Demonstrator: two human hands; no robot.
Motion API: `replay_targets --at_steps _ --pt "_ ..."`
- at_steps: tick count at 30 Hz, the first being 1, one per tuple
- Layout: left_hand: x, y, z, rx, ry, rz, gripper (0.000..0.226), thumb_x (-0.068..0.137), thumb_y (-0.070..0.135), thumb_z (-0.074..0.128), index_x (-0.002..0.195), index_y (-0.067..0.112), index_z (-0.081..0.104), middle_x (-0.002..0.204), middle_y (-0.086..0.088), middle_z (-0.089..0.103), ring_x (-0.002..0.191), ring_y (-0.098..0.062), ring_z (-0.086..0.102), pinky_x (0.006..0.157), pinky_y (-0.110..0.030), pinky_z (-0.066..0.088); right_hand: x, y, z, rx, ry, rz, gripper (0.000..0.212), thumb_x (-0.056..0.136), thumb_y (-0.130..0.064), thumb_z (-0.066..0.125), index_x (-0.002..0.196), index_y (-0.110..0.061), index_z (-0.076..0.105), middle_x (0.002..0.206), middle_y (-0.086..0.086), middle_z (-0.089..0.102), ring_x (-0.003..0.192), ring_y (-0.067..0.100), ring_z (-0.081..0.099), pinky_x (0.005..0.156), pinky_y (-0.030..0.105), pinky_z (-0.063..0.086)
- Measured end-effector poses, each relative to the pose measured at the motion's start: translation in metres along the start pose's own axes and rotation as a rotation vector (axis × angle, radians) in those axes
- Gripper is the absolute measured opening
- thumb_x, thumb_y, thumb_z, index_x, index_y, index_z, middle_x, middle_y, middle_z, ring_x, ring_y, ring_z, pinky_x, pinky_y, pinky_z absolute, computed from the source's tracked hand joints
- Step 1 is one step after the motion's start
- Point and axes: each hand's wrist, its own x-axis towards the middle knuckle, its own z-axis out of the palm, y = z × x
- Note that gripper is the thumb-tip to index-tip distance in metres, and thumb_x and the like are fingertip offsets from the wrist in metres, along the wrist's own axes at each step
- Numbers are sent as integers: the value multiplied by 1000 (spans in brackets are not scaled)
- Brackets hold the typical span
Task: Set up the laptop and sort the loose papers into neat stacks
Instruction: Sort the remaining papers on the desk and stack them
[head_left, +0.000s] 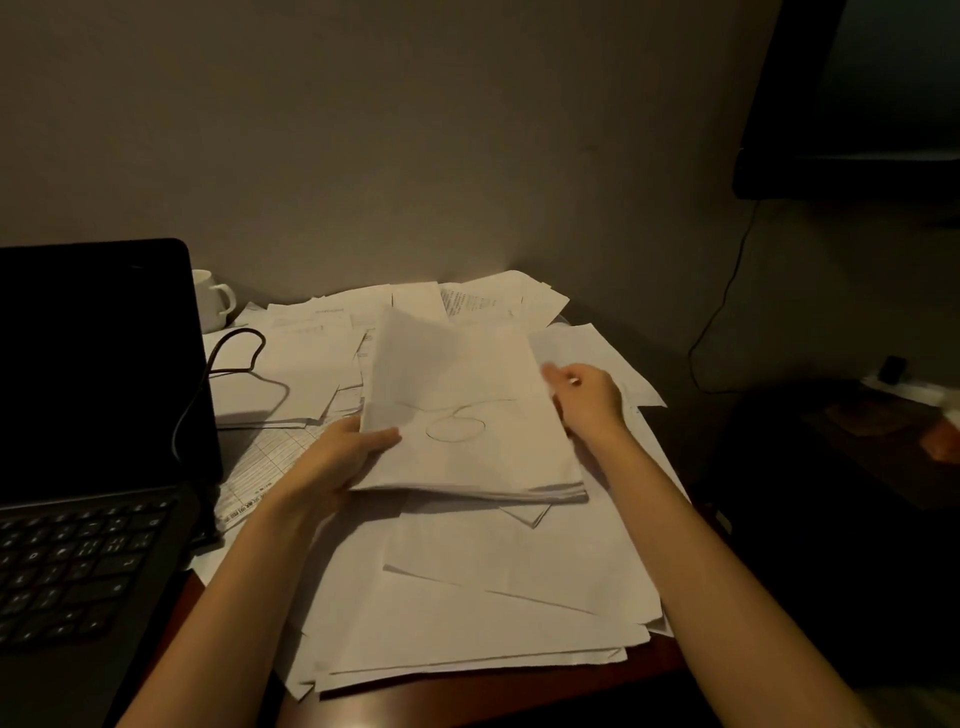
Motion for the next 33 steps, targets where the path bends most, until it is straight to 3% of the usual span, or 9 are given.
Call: replay_targets --at_steps 4,8,13,16,18,21,25,29,33 --pt "7 -7 -6 -274 151 37 30 93 4 53 123 1 54 100 -13 65 83 -20 61 73 -32 50 3 0 -20 130 168 160 26 97 -26 47 114 -8 56 121 14 54 101 27 58 77 35 50" --pt "11 -10 -6 -470 257 37 34 94 14 56 127 8 52 121 -9 62 87 -17 61 75 -31 49 3 -3 -29 319 224 234 27 90 -17 53 116 -12 53 125 9 48 99 25 57 79 38 54" --pt "12 -10 -7 -608 310 -9 41 94 16 58 133 8 50 121 -8 61 83 -15 60 60 -23 48 -4 -7 -39 635 141 391 20 92 -7 52 110 -10 44 97 7 50 88 23 52 80 38 50" --pt "13 -11 -5 -567 313 8 42 95 17 57 135 9 48 123 -9 60 89 -17 60 69 -27 50 -7 -8 -43 788 131 507 37 86 -8 62 118 -13 43 113 11 43 103 27 46 79 41 56" --pt "12 -11 -4 -550 311 11 40 95 18 56 133 10 48 121 -8 60 94 -20 59 77 -31 49 -10 -9 -43 893 50 567 28 85 -10 66 105 -9 47 107 13 49 101 29 54 75 36 56" --pt "12 -12 -3 -549 324 33 38 95 18 57 132 13 49 119 -6 60 91 -18 59 78 -32 48 -16 -9 -34 658 -157 510 31 83 -29 71 100 -8 56 98 12 66 89 24 64 60 29 52" --pt "13 -13 -3 -559 322 42 37 95 17 56 131 14 50 115 -3 61 87 -16 60 74 -30 48 -15 -3 -14 50 -38 126 15 85 -21 70 97 -14 64 111 6 67 88 22 67 71 37 59" --pt "15 -14 -4 -551 306 53 35 95 18 56 129 14 50 111 -2 63 87 -16 61 68 -28 49 -15 1 -8 221 -271 224 31 90 -7 60 120 -11 58 112 9 66 94 28 66 74 41 59" --pt "17 -15 -5 -460 328 76 40 95 17 56 134 10 48 126 -5 59 105 -22 57 91 -36 47 -5 0 -16 192 174 257 33 95 -8 51 125 4 53 120 20 60 108 34 59 84 38 51"
